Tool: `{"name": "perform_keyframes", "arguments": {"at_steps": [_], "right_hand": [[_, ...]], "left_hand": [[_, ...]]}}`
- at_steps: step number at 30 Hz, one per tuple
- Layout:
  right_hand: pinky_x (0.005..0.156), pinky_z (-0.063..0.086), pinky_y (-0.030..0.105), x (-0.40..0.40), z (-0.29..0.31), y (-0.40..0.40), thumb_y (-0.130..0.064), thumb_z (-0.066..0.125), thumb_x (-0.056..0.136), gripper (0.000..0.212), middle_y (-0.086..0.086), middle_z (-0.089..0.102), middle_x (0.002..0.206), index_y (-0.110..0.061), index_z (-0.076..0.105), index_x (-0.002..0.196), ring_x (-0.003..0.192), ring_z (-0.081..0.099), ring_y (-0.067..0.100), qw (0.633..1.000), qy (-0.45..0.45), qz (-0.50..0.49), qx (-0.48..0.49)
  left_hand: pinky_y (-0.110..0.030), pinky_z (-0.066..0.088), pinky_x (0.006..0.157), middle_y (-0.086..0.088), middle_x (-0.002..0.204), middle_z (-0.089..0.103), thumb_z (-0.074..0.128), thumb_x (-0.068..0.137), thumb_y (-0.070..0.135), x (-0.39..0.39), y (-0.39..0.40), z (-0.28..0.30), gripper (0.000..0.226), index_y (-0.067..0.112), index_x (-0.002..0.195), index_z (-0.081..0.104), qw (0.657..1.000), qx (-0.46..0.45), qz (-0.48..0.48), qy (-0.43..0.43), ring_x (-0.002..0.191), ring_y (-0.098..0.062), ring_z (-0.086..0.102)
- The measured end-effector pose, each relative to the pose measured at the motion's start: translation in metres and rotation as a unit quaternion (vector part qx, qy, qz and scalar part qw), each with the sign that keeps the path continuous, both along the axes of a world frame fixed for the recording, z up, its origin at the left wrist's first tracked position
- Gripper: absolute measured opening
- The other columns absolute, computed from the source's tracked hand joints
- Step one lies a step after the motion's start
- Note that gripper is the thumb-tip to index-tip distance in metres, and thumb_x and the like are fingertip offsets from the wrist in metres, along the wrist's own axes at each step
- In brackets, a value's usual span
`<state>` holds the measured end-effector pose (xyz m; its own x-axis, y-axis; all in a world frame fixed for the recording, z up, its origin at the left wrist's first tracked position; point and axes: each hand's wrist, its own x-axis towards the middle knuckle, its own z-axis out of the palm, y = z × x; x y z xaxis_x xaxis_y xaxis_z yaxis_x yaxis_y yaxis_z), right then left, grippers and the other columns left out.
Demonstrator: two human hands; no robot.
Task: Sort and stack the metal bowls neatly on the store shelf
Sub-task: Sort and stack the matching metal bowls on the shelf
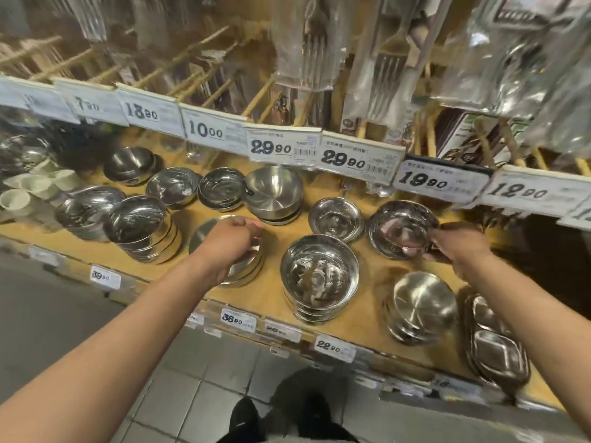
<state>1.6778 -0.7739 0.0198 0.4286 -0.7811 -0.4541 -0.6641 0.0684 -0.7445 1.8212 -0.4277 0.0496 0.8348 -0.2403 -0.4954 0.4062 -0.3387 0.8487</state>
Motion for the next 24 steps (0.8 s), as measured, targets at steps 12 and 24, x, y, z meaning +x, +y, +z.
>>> {"name": "perform_keyframes", "arguments": {"at_steps": [12, 24], "right_hand": [[0.043, 0.054, 0.022, -0.016, 0.069, 0.118, -0.002, 0.071, 0.085, 0.005, 0.013, 0.072, 0.063, -0.005, 0.068, 0.084, 0.046, 0.068, 0.018, 0.989, -0.148, -0.023, 0.018], [0.055, 0.061, 0.027, 0.078, 0.082, 0.283, 0.000, 0.069, 0.088, 0.008, 0.013, 0.077, 0.084, -0.007, 0.072, 0.093, 0.063, 0.074, 0.020, 0.968, -0.138, 0.190, 0.093]], "left_hand": [[-0.026, 0.057, 0.067, -0.001, 0.073, 0.073, 0.055, 0.095, 0.003, 0.007, 0.080, 0.015, 0.022, 0.017, 0.089, 0.071, 0.997, -0.049, -0.062, -0.012, 0.067, -0.013, 0.068], [-0.029, 0.061, 0.079, 0.002, 0.075, 0.069, 0.067, 0.096, 0.027, 0.046, 0.152, 0.031, 0.016, 0.013, 0.097, 0.073, 0.991, -0.115, -0.071, 0.013, 0.074, -0.010, 0.066]]}}
